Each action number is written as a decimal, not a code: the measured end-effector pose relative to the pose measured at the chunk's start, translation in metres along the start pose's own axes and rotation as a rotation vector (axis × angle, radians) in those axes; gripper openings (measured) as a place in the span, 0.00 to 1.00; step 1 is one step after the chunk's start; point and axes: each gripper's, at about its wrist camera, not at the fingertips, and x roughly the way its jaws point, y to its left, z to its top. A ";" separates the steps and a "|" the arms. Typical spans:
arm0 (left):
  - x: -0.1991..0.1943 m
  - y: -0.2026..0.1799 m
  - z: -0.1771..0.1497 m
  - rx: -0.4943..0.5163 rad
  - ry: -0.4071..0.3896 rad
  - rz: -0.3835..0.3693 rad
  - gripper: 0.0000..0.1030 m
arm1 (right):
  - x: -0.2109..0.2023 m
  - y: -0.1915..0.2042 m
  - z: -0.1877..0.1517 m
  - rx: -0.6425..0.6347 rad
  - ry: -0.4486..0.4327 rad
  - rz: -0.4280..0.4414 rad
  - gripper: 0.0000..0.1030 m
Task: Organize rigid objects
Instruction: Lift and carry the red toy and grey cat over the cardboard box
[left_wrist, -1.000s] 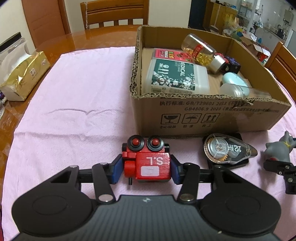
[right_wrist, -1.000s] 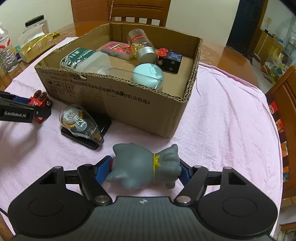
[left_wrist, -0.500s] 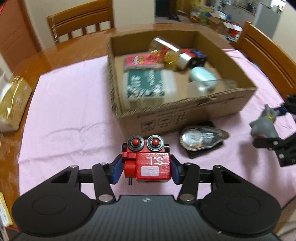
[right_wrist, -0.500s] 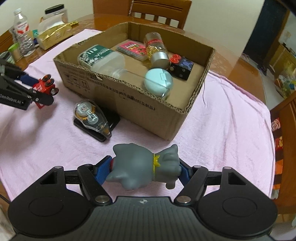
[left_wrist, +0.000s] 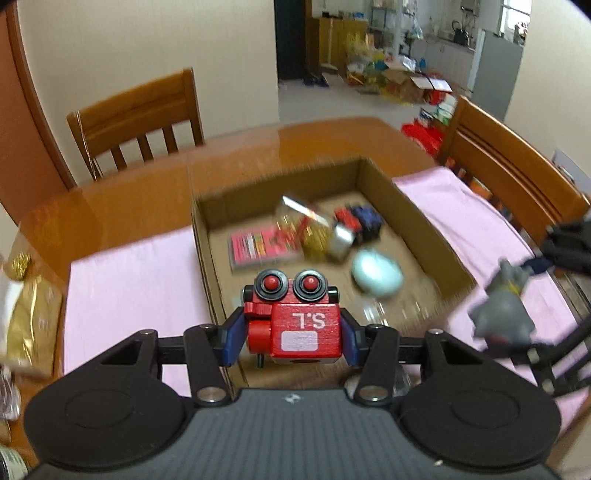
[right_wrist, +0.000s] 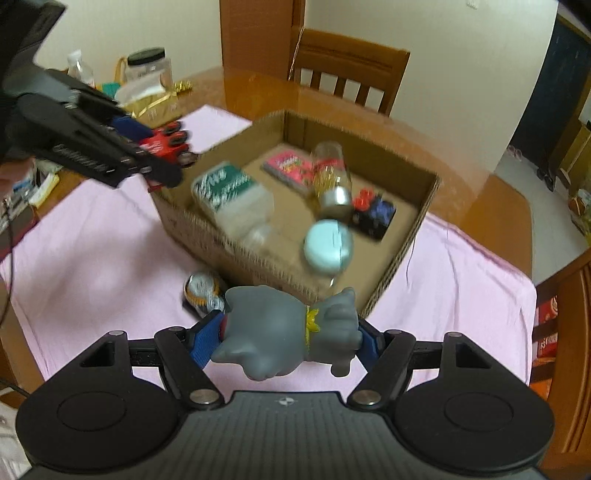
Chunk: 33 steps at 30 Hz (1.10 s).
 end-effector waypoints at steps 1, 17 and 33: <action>0.005 0.001 0.006 0.002 -0.005 0.003 0.49 | -0.001 -0.001 0.004 0.001 -0.009 0.003 0.74; 0.082 0.019 0.041 -0.007 0.033 0.044 0.51 | 0.007 -0.022 0.062 0.024 -0.084 -0.039 0.74; 0.018 0.027 0.017 -0.087 -0.092 0.089 0.97 | 0.037 -0.047 0.093 0.088 -0.063 -0.072 0.74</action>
